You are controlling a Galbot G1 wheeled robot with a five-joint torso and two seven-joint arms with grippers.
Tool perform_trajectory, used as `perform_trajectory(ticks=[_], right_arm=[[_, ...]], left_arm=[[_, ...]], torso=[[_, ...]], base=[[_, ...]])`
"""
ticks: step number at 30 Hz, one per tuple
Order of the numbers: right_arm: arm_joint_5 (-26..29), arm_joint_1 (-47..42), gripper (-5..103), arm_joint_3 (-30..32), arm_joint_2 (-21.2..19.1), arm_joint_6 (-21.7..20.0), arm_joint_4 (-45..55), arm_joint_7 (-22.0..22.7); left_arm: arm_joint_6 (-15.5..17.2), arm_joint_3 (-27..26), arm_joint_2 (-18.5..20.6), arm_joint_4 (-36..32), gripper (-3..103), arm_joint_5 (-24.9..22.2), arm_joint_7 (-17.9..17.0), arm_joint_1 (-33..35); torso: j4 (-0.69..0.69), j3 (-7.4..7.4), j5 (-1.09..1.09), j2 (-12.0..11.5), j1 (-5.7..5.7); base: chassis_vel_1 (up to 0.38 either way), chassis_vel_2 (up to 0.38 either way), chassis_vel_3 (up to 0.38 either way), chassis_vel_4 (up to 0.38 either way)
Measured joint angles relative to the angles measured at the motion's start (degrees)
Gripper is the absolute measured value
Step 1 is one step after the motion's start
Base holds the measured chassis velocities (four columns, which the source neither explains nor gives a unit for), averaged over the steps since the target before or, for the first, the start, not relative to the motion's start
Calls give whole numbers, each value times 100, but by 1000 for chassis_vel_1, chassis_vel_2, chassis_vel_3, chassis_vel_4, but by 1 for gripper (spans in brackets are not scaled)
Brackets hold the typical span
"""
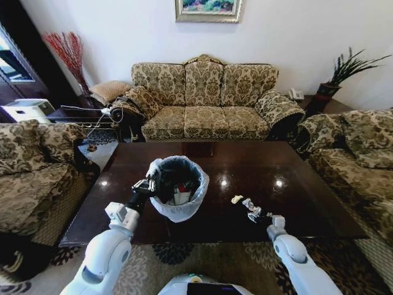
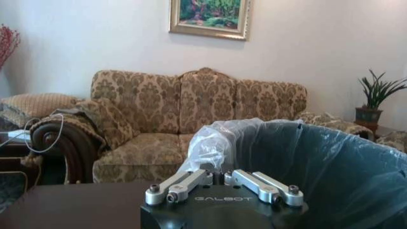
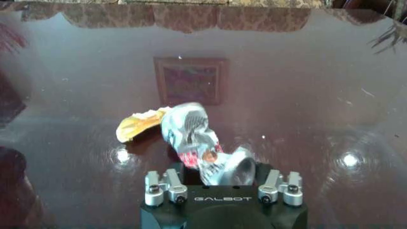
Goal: Move to the front of the table and place the trash on the table into the trash bin.
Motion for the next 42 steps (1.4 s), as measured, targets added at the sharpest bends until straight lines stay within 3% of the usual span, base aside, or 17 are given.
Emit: perform_trajectory(ticks=[3, 4, 14, 16, 19, 21, 22, 23, 24, 27, 28, 30, 31, 34, 35, 41, 42], right_arm=[[129, -18, 47, -19, 35, 20, 31, 104], [163, -21, 44, -19, 34, 19, 47, 128], [66, -196, 43, 147, -135, 259, 1105, 363], [-12, -200, 43, 161, -318, 328, 1697, 474], [335, 20, 43, 31, -679, 232, 2387, 806], [1263, 709, 43, -316, -1390, -129, 3060, 1442], [1653, 1043, 43, -477, -1649, -246, 3257, 1633], [1653, 1043, 43, -477, -1649, -246, 3257, 1633], [2267, 1686, 43, -842, -2080, -379, 3507, 1845], [3215, 2822, 43, -1339, -2724, -557, 3880, 1851], [3215, 2822, 43, -1339, -2724, -557, 3880, 1851], [3766, 3383, 43, -1630, -3206, -636, 4203, 1650], [3766, 3383, 43, -1630, -3206, -636, 4203, 1650], [4126, 4188, 43, -2619, -3402, -759, 4376, 1369], [4126, 4188, 43, -2619, -3402, -759, 4376, 1369], [4065, 4998, 43, -4273, -3019, -882, 4300, 1344], [4065, 4998, 43, -4273, -3019, -882, 4300, 1344]], left_arm=[[0, 4, 25, 17, 3, -59, -1, -54], [0, 4, 31, 21, 3, -61, -1, -58], [-17, -8, 107, 44, 3, -98, -1, -111], [-18, 16, 124, 90, 3, -99, -1, -130], [-20, 72, 152, 177, 3, -86, 4, -158], [-21, 139, 210, 252, 3, -63, 5, -168], [-21, 154, 231, 268, 3, -61, 6, -169], [-21, 154, 231, 268, 3, -61, 6, -169], [-21, 165, 263, 294, 3, -61, 9, -174], [0, 245, 379, 409, 3, -106, 11, -315], [0, 245, 379, 409, 3, -106, 11, -315], [22, 344, 511, 544, 3, -171, 57, -451], [22, 344, 511, 544, 3, -171, 57, -451], [27, 358, 568, 602, 3, -220, 95, -485], [27, 358, 568, 602, 3, -220, 95, -485], [86, 416, 552, 647, 3, -265, 91, -610], [86, 416, 552, 647, 3, -265, 91, -610]], torso=[[0, 0, 0, 1, 0], [0, 0, 0, 1, 0], [-1, 0, 0, 1, 0], [-1, 0, -2, 1, 0], [-3, -1, 2, 1, 0], [-2, 0, -2, 0, 0], [0, 0, -1, 1, 0], [0, 0, -1, 1, 0], [4, 0, -5, 1, 0], [8, 0, 2, 0, 1], [8, 0, 2, 0, 1], [-3, 0, -9, 0, 2], [-3, 0, -9, 0, 2], [-2, 0, 0, 1, 0], [-2, 0, 0, 1, 0], [-2, 0, -1, 0, 0], [-2, 0, -1, 0, 0]], base=[[0, 0, 0, 0], [0, 0, 0, 0], [0, 0, 0, 0], [0, 0, 0, 0], [0, 0, 0, 0], [0, 0, 0, 0], [0, 0, 0, 0], [0, 0, 0, 0], [0, 0, 0, 0], [0, 0, 0, 0], [0, 0, 0, 0], [0, 0, 0, 0], [0, 0, 0, 0], [0, 0, 0, 0], [0, 0, 0, 0], [0, 0, 0, 0], [0, 0, 0, 0]])
